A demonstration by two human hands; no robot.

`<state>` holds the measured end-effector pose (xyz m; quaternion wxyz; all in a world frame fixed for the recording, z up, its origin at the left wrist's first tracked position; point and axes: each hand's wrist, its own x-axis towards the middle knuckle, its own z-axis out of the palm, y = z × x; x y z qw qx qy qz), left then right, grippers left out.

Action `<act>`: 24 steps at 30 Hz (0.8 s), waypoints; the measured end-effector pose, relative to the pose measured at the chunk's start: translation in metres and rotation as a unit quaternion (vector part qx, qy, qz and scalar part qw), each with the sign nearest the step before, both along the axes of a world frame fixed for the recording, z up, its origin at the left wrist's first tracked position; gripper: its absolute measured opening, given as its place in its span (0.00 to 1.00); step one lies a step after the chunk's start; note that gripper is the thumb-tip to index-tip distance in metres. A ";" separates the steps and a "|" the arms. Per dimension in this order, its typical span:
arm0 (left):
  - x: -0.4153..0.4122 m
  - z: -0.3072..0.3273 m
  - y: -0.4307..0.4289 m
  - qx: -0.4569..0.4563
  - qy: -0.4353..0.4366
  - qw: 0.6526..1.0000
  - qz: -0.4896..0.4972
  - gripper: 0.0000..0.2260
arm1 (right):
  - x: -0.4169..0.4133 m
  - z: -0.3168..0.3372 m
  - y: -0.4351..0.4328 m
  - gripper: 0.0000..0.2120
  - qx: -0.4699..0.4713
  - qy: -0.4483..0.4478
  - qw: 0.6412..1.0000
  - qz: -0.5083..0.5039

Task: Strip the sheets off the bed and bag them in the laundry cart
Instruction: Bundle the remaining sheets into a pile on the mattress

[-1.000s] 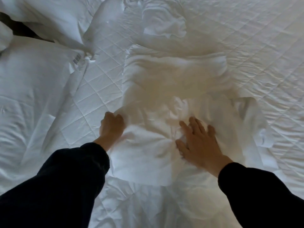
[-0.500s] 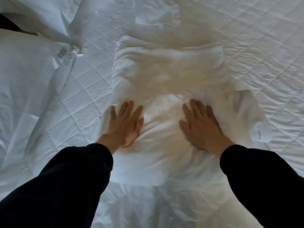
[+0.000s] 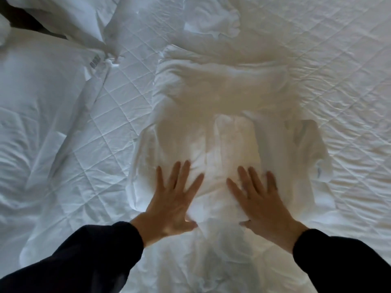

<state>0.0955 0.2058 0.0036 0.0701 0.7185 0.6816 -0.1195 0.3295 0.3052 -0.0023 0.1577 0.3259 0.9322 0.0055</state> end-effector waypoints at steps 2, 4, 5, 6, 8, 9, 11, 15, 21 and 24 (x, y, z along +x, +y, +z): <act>-0.002 -0.004 0.008 -0.018 0.002 0.999 0.047 0.59 | -0.003 -0.002 0.006 0.58 0.004 0.007 0.998 -0.060; 0.004 -0.006 0.014 -0.032 0.007 0.997 0.073 0.57 | -0.010 -0.007 0.007 0.49 0.001 0.030 0.996 -0.085; 0.008 -0.004 0.014 -0.037 0.011 0.996 0.074 0.54 | -0.012 -0.009 0.006 0.42 -0.002 0.048 0.994 -0.093; 0.012 0.000 0.013 -0.035 0.013 0.997 0.073 0.50 | -0.013 -0.008 0.004 0.36 -0.005 0.066 0.992 -0.104; 0.013 0.010 0.012 -0.021 0.009 0.998 0.066 0.42 | -0.014 0.003 0.001 0.27 -0.004 0.095 0.989 -0.114; 0.013 0.016 0.011 -0.021 0.005 0.998 0.063 0.38 | -0.015 0.012 0.000 0.24 -0.003 0.106 0.988 -0.113; 0.011 0.028 0.014 -0.020 -0.006 0.998 0.054 0.32 | -0.016 0.032 0.001 0.21 0.001 0.104 0.989 -0.103; 0.012 0.067 0.005 -0.016 -0.041 0.999 0.031 0.27 | -0.009 0.074 -0.006 0.19 -0.033 0.092 0.992 -0.075; 0.021 0.144 -0.049 -0.087 -0.118 0.989 -0.032 0.14 | 0.020 0.149 -0.045 0.15 -0.190 0.044 0.981 -0.005; 0.018 0.177 -0.053 -0.078 -0.152 0.985 -0.019 0.17 | 0.026 0.166 -0.044 0.10 -0.251 0.050 0.966 -0.031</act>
